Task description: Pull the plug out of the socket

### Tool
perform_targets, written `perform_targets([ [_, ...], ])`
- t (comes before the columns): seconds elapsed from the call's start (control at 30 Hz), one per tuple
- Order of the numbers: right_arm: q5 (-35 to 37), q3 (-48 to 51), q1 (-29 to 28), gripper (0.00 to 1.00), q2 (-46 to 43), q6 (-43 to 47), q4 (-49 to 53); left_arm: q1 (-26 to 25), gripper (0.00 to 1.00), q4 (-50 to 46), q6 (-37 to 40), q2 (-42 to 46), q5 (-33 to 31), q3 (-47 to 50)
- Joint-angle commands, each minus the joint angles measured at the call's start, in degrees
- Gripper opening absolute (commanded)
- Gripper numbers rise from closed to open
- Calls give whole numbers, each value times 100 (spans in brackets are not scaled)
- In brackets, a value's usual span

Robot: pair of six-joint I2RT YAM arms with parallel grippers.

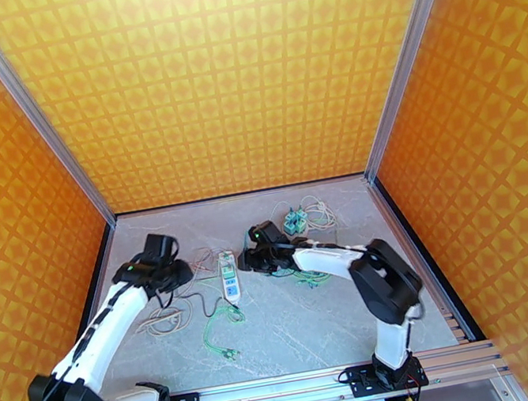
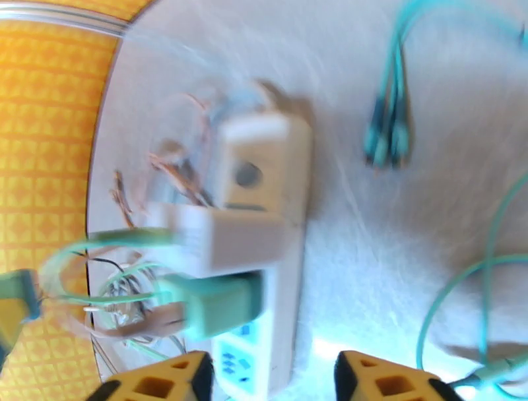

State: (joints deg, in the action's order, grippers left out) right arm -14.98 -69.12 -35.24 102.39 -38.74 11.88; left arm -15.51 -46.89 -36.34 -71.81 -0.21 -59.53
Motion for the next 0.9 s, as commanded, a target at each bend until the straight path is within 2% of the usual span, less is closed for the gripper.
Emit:
perform_targets([
  [0.0,755,-36,8,71,-440,381,302,39,33,628,-345,369,766,545],
  [0.13,1180,93,17,84,-775,483,297,30,33,1612,-742,786,1673,1503],
  [0.2,1279,127,13,88,-863,485,305,-9,33,1839,-820,1066,1866,1834],
  [0.23,1305,118,13,90,-893,481,323,-22,34,1836,-814,1145,1862,1971],
  [0.5,1281,165,18,91,-898,384,333,-205,33,1910,-1084,1453,1954,2853],
  [0.53,1279,183,22,97,-903,373,334,-215,33,1889,-1135,1488,1952,2982],
  [0.67,1287,239,19,99,-921,334,316,-216,32,1728,-1220,1548,1877,3332],
  [0.8,1315,209,18,98,-919,314,334,-216,36,1470,-1259,1550,1755,3508],
  [0.87,1280,193,19,99,-915,297,333,-216,43,1141,-1241,1512,1468,3483],
])
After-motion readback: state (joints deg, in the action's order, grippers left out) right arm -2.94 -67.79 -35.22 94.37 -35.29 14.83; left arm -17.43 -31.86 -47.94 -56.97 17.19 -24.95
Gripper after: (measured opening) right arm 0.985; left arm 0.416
